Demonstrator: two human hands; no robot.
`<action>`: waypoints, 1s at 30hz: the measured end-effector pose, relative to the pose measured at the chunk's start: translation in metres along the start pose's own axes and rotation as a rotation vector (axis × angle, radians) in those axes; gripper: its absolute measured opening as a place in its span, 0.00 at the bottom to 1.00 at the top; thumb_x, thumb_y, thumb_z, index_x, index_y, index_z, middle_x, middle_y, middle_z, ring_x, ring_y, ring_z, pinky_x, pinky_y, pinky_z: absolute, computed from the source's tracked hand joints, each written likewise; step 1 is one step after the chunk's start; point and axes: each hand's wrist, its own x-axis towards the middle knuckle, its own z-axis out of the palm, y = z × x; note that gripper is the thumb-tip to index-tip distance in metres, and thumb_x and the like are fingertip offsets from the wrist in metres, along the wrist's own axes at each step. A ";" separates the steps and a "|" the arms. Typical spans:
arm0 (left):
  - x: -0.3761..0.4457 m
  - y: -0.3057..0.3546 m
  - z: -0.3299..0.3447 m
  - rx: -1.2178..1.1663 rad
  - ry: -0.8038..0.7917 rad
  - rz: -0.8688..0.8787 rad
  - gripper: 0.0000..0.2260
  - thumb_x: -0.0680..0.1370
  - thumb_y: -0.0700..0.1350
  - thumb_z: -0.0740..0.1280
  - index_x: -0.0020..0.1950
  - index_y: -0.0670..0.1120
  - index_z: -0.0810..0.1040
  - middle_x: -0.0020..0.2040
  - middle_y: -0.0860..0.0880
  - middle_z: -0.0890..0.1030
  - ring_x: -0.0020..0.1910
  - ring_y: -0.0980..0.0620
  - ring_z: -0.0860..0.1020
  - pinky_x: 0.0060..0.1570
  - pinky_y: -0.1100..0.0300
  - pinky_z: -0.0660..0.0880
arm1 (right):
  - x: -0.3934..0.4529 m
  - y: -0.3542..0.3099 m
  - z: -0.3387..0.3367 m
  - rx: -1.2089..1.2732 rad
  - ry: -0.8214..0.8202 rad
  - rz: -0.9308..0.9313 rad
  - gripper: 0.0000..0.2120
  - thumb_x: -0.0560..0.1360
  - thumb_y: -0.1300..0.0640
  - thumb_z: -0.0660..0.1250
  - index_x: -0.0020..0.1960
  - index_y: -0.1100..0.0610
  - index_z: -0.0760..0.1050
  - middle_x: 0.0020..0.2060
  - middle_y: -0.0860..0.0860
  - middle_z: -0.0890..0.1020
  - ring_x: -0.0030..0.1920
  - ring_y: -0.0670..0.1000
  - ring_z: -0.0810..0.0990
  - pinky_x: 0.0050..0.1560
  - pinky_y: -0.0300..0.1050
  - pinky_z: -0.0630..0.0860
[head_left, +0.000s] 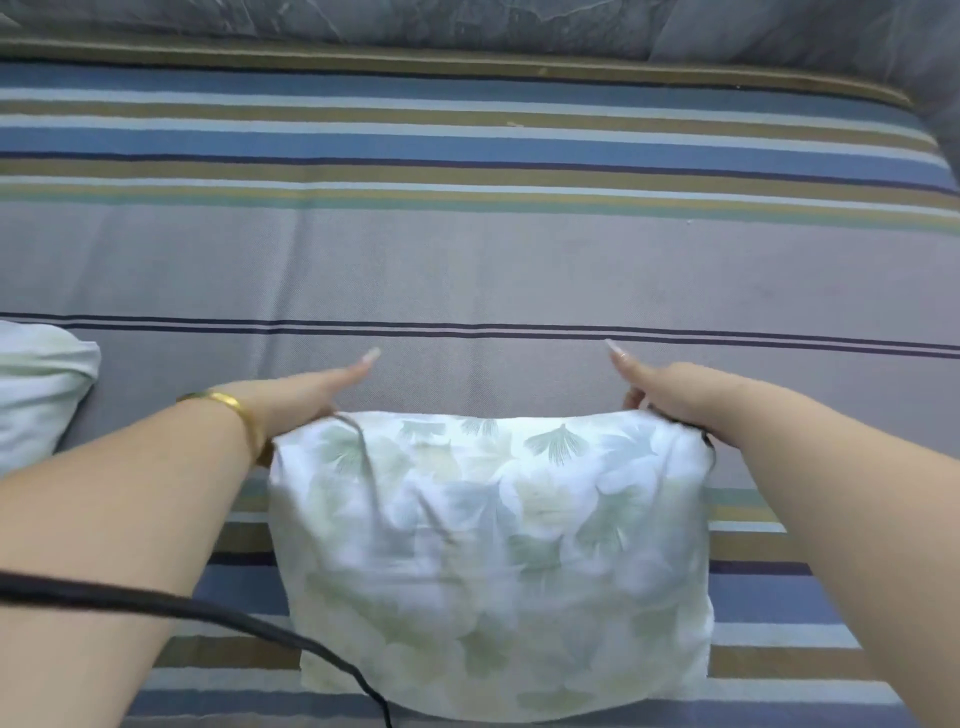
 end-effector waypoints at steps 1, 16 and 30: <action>0.004 -0.004 -0.004 -0.148 0.044 0.090 0.48 0.63 0.79 0.63 0.62 0.40 0.82 0.61 0.38 0.82 0.62 0.38 0.80 0.66 0.43 0.73 | 0.001 0.011 -0.001 0.199 0.011 0.014 0.45 0.67 0.20 0.49 0.50 0.58 0.83 0.36 0.51 0.84 0.37 0.54 0.80 0.41 0.45 0.75; 0.002 -0.026 0.020 -0.483 0.519 0.392 0.29 0.57 0.61 0.82 0.49 0.44 0.85 0.45 0.43 0.87 0.43 0.42 0.86 0.46 0.43 0.82 | -0.003 -0.036 0.009 0.695 0.355 -0.111 0.21 0.73 0.42 0.73 0.51 0.61 0.81 0.41 0.56 0.84 0.40 0.56 0.83 0.42 0.48 0.78; 0.000 -0.041 -0.044 -0.079 1.005 0.177 0.41 0.64 0.72 0.64 0.68 0.47 0.74 0.68 0.41 0.75 0.65 0.37 0.73 0.66 0.43 0.70 | 0.019 -0.064 0.057 0.971 0.346 0.328 0.53 0.59 0.21 0.63 0.76 0.45 0.54 0.74 0.52 0.64 0.69 0.65 0.68 0.67 0.65 0.68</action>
